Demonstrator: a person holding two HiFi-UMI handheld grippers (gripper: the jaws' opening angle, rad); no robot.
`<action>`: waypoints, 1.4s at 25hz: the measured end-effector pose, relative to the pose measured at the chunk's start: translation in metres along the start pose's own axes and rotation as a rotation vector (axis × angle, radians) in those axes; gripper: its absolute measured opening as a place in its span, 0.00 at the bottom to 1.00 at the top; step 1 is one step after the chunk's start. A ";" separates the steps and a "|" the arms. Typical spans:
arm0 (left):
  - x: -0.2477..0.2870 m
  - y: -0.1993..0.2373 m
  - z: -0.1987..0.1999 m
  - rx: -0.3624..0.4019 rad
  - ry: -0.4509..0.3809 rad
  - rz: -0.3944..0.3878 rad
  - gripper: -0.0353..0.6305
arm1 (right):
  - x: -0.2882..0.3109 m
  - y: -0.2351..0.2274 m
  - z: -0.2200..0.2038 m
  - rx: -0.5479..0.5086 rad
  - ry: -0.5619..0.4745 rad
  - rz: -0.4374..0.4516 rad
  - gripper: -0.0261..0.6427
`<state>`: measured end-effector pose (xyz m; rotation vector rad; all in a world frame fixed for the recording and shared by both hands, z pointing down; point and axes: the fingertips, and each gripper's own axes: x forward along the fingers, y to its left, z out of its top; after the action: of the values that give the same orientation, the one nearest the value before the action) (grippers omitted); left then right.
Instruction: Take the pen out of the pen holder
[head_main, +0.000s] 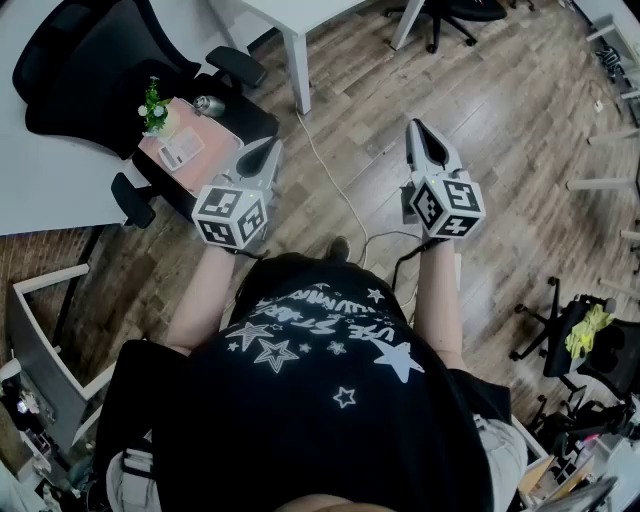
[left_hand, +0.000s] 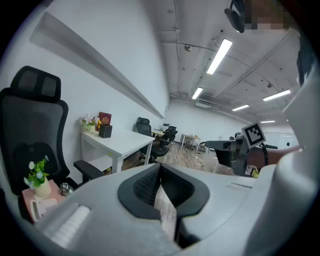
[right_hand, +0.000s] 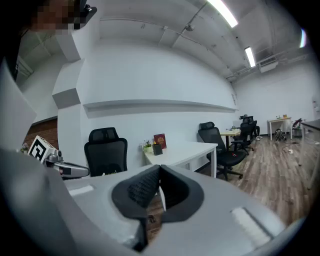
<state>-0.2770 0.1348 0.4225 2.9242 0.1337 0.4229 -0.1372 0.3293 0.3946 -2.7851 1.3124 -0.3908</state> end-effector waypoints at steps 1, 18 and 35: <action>0.000 -0.001 0.002 0.012 0.003 -0.001 0.07 | 0.000 0.000 0.002 -0.003 -0.002 -0.001 0.04; 0.027 -0.024 0.001 0.080 0.046 0.085 0.07 | -0.001 -0.044 -0.003 0.040 -0.010 0.050 0.04; 0.093 0.048 0.012 -0.009 0.031 0.149 0.07 | 0.112 -0.051 -0.004 0.009 0.089 0.197 0.46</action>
<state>-0.1817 0.0966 0.4454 2.9301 -0.0825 0.4897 -0.0314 0.2764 0.4295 -2.6257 1.5818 -0.5128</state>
